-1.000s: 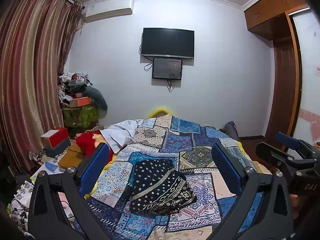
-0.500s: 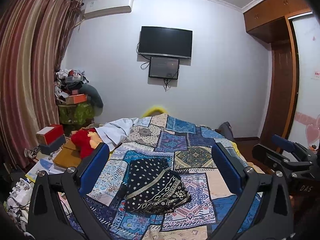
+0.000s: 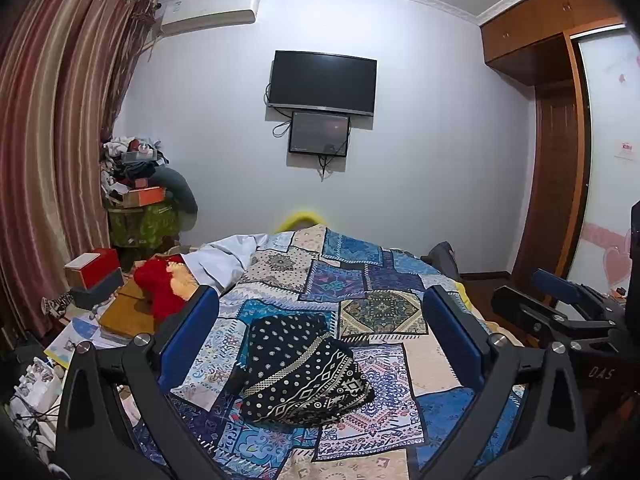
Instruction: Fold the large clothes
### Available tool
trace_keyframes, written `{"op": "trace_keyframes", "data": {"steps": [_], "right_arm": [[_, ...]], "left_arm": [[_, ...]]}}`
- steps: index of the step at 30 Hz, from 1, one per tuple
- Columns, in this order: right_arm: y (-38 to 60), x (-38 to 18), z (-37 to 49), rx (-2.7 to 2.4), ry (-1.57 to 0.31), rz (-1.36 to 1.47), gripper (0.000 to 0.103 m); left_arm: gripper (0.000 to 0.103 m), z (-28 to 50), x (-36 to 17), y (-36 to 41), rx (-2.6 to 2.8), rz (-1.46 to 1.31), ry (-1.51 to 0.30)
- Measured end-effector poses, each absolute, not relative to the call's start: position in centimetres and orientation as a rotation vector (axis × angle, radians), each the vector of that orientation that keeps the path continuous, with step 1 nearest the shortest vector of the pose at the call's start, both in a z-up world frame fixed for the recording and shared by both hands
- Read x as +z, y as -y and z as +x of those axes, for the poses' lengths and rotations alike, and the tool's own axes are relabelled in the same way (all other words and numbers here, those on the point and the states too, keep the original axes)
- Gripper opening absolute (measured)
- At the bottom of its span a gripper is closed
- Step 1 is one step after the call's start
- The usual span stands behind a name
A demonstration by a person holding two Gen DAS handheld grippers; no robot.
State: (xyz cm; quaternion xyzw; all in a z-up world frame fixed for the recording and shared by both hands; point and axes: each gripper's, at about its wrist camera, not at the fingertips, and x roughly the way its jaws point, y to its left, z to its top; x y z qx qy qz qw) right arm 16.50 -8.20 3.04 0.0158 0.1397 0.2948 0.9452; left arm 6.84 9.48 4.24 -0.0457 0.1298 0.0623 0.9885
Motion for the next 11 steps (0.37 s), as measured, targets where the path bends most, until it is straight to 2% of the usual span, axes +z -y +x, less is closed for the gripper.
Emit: {"op": "trace_keyframes", "data": {"steps": [11], "right_arm": [[7.88,2.80,16.30,0.592,-0.292,0.040,0.103]], "left_arm": [[0.103,6.99,4.18,-9.59,0.116,-0.087,-0.273]]}}
